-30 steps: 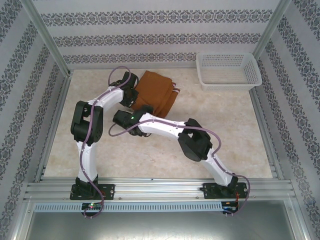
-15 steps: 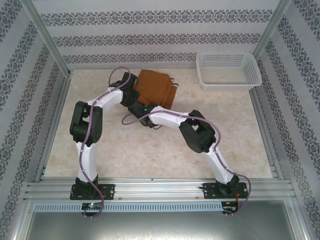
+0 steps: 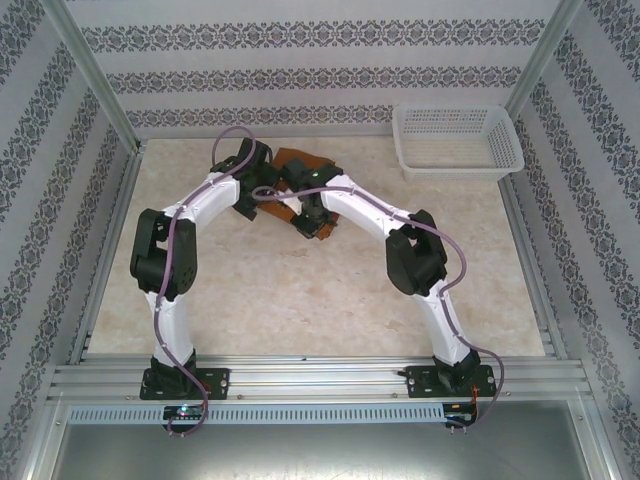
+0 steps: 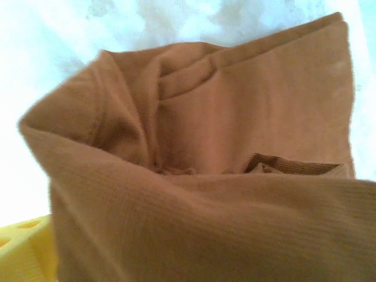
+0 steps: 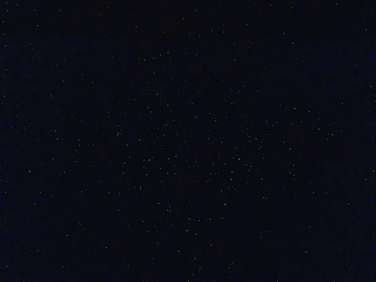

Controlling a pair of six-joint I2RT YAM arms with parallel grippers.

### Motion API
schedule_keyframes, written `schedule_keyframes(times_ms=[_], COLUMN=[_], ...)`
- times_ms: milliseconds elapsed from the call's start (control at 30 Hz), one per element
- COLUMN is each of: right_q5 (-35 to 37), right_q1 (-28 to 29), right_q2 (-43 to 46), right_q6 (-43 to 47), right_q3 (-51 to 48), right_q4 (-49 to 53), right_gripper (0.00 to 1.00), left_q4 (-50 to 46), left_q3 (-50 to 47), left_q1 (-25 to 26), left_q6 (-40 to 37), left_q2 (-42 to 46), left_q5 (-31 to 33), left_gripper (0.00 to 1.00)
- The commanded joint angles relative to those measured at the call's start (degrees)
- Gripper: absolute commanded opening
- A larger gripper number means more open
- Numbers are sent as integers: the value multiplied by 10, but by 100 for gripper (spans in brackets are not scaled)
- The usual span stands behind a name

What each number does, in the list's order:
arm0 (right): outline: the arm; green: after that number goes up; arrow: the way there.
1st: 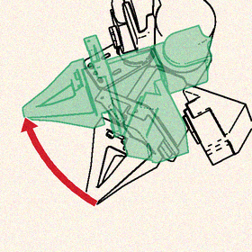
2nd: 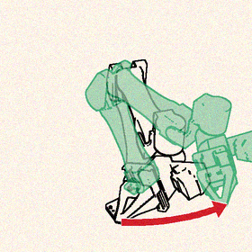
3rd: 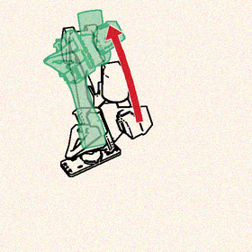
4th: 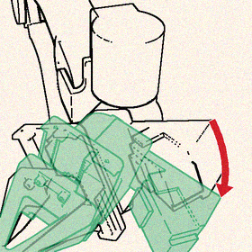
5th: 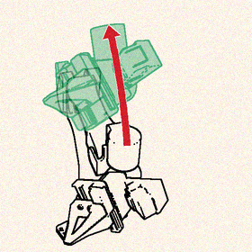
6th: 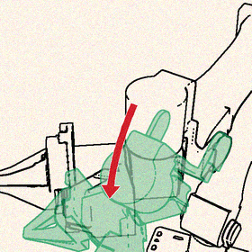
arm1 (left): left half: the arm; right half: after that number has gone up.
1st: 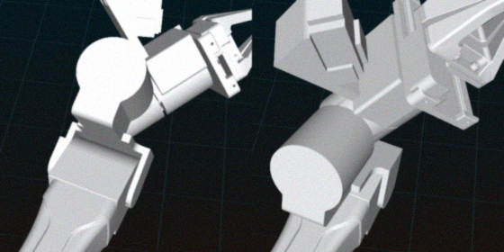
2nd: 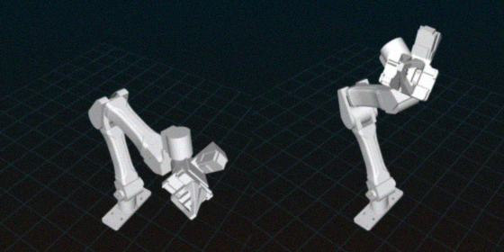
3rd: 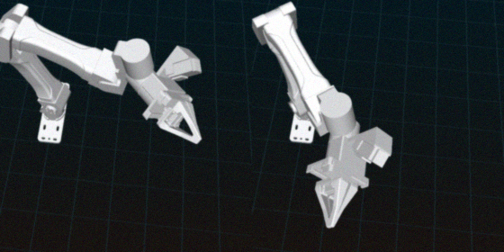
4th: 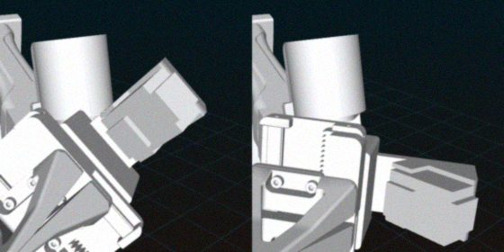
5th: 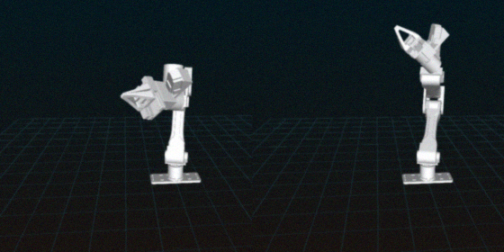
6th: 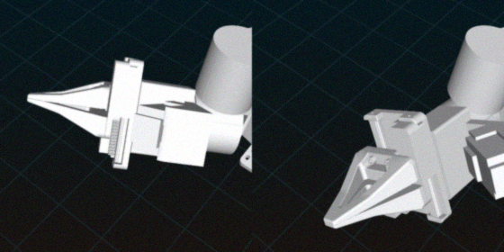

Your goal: Roll up the long pants

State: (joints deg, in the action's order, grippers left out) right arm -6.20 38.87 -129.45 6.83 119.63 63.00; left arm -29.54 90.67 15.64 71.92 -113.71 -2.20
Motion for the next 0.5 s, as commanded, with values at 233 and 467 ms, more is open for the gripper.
schedule_keyframes(times_ms=[233,467], right_q5=[-317,-350], right_q1=[-41,-50], right_q2=[-28,-46], right_q6=[-61,-55], right_q3=[34,24], right_q4=[43,58], right_gripper=[0,0], left_q4=[-19,-6], left_q3=[-1,-6], left_q1=[2,3], left_q6=[-3,-12], left_q2=[-12,-38], left_q5=[-14,-24], left_gripper=[99,0])
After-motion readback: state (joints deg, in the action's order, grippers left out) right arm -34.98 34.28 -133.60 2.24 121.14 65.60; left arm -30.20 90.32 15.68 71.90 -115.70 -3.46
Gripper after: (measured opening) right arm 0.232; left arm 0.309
